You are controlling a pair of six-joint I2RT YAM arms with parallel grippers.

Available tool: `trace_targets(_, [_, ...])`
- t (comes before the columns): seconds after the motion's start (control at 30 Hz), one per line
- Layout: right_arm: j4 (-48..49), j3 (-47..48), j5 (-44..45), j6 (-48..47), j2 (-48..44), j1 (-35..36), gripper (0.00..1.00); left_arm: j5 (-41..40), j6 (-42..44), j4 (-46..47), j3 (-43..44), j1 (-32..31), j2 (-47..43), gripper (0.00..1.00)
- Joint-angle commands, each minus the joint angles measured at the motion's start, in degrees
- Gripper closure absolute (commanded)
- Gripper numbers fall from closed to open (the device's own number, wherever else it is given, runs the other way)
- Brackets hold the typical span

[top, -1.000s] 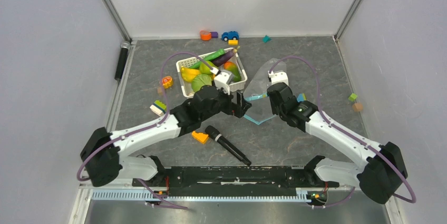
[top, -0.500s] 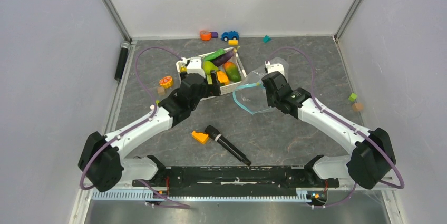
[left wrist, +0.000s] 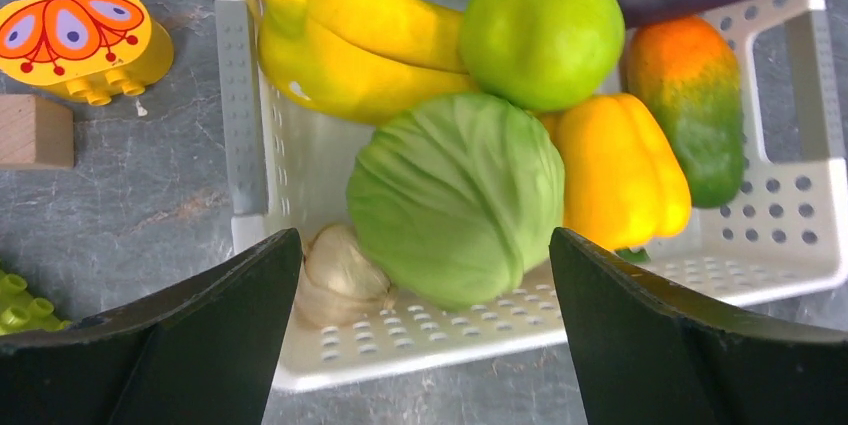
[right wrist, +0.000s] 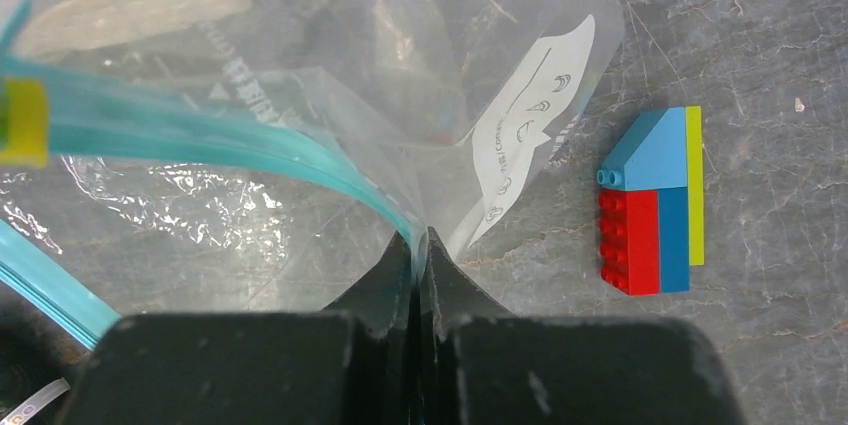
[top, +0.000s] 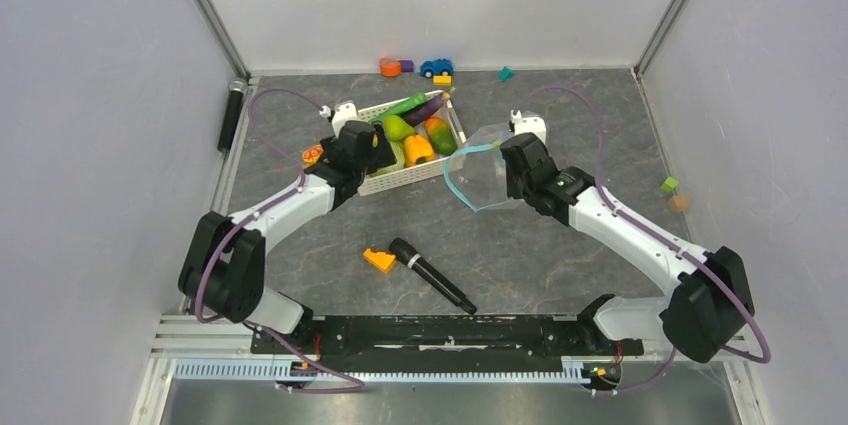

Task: Place the food in the zip-top bag and seal the zipper
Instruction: Pick up the fake vegetable from the bin.

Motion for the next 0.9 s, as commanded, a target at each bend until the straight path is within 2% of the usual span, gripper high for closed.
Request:
trace_targets(0.0, [4.38,-2.17,1.0,0.25,-4.4,-0.22,1.0,3.61,-2.73,3.58,5.11,1.89,3.87,0.01])
trace_targets(0.2, [4.55,-5.19,3.61,-0.14,-5.57,-0.4,1.0,2.69,-1.62,1.97,8.33,2.04,9.38,0.04])
trace_targets(0.4, [3.27,-4.94,4.75,-0.8,-3.31,-0.48,1.0,5.53,-1.79,1.58,10.54,2.05,14.0,0.08])
trace_targets(0.53, [3.23,-5.41,5.11,-0.66,-2.51,-0.54,1.0,4.41,-1.28,0.28,12.94,2.06,16.86,0.16])
trace_targets(0.63, [3.24,-5.64,5.3,-0.63,-2.23,-0.54,1.0,4.71,-0.9,-0.64,13.58,2.06,17.5,0.35])
trace_targets(0.87, [3.56,-5.41,4.66,-0.59,-2.03,-0.62,1.0,4.34,0.5,1.26,10.42,2.06,12.27,0.87])
